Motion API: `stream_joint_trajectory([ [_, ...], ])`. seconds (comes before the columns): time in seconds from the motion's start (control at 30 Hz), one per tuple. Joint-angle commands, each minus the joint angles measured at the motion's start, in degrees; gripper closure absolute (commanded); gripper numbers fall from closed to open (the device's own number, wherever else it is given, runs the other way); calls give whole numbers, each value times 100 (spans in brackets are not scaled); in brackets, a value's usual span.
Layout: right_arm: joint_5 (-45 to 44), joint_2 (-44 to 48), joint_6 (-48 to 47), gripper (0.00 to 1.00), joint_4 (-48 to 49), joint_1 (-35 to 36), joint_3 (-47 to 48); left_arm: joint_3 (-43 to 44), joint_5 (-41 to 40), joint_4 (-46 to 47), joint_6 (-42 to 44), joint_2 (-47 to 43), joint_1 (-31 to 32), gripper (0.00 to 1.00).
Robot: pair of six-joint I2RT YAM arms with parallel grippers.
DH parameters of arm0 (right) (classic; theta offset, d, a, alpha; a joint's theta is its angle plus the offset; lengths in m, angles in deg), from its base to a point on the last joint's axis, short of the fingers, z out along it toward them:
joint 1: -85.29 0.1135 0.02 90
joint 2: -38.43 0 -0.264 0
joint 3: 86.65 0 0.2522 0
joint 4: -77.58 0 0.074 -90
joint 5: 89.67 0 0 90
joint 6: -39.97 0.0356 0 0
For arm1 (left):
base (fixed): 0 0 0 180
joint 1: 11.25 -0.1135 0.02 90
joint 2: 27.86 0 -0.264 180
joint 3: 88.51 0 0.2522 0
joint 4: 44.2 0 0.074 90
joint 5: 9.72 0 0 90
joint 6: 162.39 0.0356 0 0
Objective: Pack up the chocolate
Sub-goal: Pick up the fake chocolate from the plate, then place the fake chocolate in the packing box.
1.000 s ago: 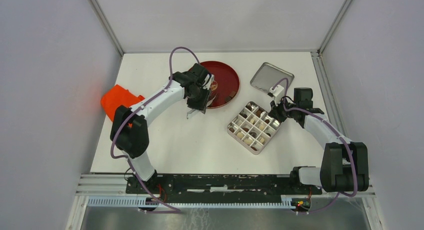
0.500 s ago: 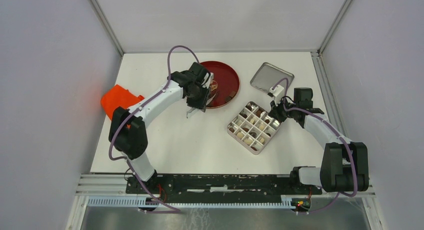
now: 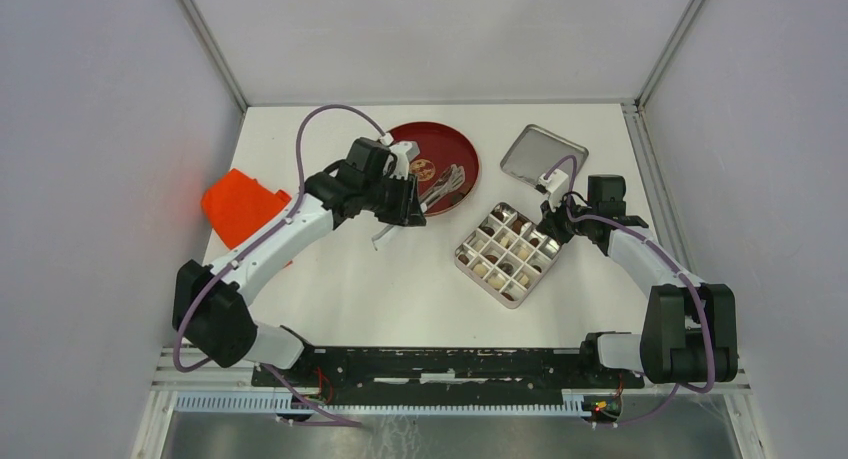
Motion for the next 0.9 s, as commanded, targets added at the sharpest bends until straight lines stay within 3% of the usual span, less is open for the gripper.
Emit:
stream_joint_trajectory([
  [0.0, 290, 181, 111, 100, 293, -27, 93, -165, 636, 825, -515, -303, 9, 98],
  [0.2, 251, 181, 134, 100, 310, -27, 86, -298, 1301, 1133, -623, -418, 428, 98],
  [0.37, 180, 177, 236, 100, 385, -27, 59, -699, 1066, 1568, -777, -572, 1272, 98],
  [0.53, 158, 106, 330, 100, 411, -27, 57, -1504, 760, 2821, -1527, -904, 1891, 98],
  [0.73, 90, -130, 326, 82, 290, -27, 116, -1957, 381, 3522, -1936, -956, 2296, 98],
  [0.87, 17, -460, 217, 82, 82, -32, 235, -1859, 200, 3529, -1925, -680, 2430, 98],
])
